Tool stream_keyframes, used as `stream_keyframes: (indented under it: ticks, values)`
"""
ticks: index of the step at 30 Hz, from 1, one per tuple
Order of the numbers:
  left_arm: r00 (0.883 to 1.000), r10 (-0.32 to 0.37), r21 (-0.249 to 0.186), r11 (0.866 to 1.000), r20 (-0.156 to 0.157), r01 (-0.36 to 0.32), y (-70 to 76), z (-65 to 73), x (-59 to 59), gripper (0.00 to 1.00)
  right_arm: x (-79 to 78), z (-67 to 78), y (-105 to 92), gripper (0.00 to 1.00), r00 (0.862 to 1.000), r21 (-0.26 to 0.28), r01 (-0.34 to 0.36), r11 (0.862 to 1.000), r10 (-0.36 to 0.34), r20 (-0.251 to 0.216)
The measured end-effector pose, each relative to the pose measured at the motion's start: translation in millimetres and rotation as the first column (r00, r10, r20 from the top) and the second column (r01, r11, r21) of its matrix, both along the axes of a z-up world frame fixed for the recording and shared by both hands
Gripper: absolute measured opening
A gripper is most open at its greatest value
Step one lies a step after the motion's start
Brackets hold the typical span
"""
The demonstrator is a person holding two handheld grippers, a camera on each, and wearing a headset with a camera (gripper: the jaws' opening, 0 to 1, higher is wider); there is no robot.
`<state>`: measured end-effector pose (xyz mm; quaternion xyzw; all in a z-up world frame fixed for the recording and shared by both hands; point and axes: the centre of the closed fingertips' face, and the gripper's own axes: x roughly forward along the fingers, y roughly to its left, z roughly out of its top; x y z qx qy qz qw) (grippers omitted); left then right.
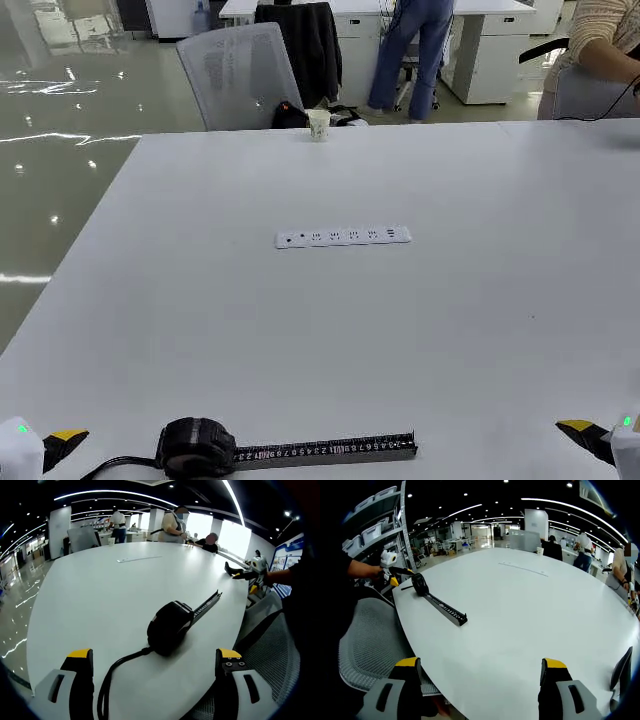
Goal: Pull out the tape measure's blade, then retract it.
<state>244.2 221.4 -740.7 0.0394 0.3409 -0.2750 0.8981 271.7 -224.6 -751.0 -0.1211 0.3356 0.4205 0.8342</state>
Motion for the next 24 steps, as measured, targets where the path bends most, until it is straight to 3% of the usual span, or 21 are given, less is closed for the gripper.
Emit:
stream_keyframes:
  ticks: [6,12,16,24]
  values:
    - [1.000,-0.009,-0.004,1.000,0.013,0.009,-0.6,1.0,0.5,0.99,-2.1,-3.6,-1.7,0.99,1.000,-0.016,-0.001,1.000,0.001,-0.011]
    - [1.000,-0.009,0.007,1.000,-0.002,0.009,2.3,-2.0,-0.2,0.99,-7.1,-5.9,1.0,0.99,0.999,-0.035,-0.034,0.999,0.033,-0.009]
    - [1.000,-0.017,0.056,0.998,-0.023,0.018,3.1,-8.4,-0.6,0.99,-7.0,-3.9,6.3,0.99,0.999,-0.028,-0.052,0.998,0.052,-0.008]
    - [0.999,-0.034,0.040,0.999,-0.019,0.034,-6.8,-11.2,3.9,0.99,0.3,0.0,15.7,0.99,0.997,-0.030,-0.073,0.997,0.073,-0.014]
